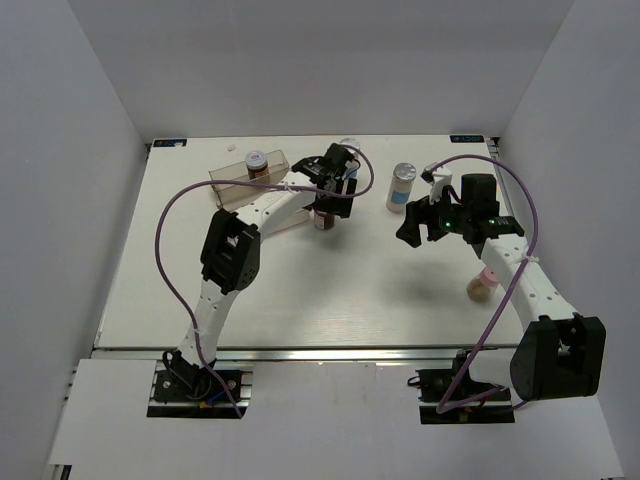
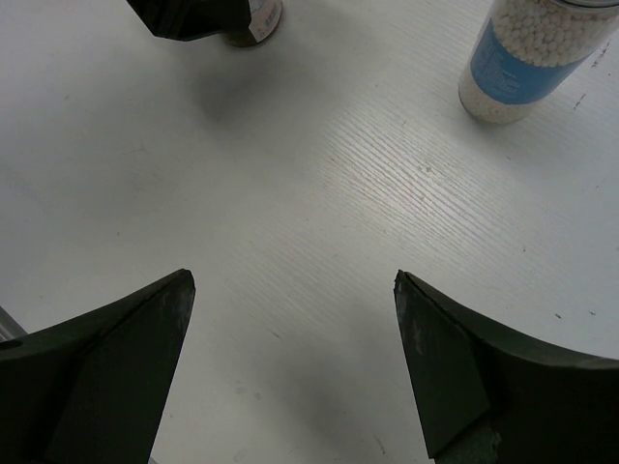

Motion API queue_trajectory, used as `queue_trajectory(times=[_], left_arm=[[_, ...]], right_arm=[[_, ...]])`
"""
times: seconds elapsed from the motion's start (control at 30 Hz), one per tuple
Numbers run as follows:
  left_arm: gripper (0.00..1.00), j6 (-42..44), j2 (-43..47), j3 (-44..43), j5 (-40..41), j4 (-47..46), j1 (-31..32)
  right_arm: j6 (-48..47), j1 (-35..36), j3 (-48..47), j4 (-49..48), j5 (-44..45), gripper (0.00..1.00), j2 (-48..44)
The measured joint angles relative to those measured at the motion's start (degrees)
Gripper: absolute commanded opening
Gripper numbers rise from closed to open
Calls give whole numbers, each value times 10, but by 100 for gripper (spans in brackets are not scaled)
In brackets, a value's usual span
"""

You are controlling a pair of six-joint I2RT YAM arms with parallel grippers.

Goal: Organize the condiment bottles

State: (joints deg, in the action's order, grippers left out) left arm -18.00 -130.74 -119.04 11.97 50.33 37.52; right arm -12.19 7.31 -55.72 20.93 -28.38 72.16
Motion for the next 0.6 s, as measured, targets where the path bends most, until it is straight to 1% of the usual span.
queue_trajectory(times=[0.2, 0.3, 0.33, 0.43, 0.47, 0.53, 0.57, 0.6], left_arm=[[94, 0, -15, -1, 20, -16, 0], [88, 0, -18, -4, 29, -24, 0], [82, 0, -19, -5, 32, -27, 0], [73, 1, -19, -6, 40, -30, 0], [62, 0, -19, -6, 40, -32, 0], [49, 0, -18, -6, 40, -40, 0], [37, 1, -18, -6, 42, -43, 0], [30, 1, -18, -6, 41, -45, 0]], right_arm=[[0, 0, 0, 0, 1, 89, 0], [0, 0, 0, 0, 2, 89, 0], [0, 0, 0, 0, 2, 89, 0], [0, 0, 0, 0, 2, 89, 0], [0, 0, 0, 0, 2, 89, 0], [0, 0, 0, 0, 2, 89, 0], [0, 0, 0, 0, 2, 89, 0], [0, 0, 0, 0, 2, 89, 0]])
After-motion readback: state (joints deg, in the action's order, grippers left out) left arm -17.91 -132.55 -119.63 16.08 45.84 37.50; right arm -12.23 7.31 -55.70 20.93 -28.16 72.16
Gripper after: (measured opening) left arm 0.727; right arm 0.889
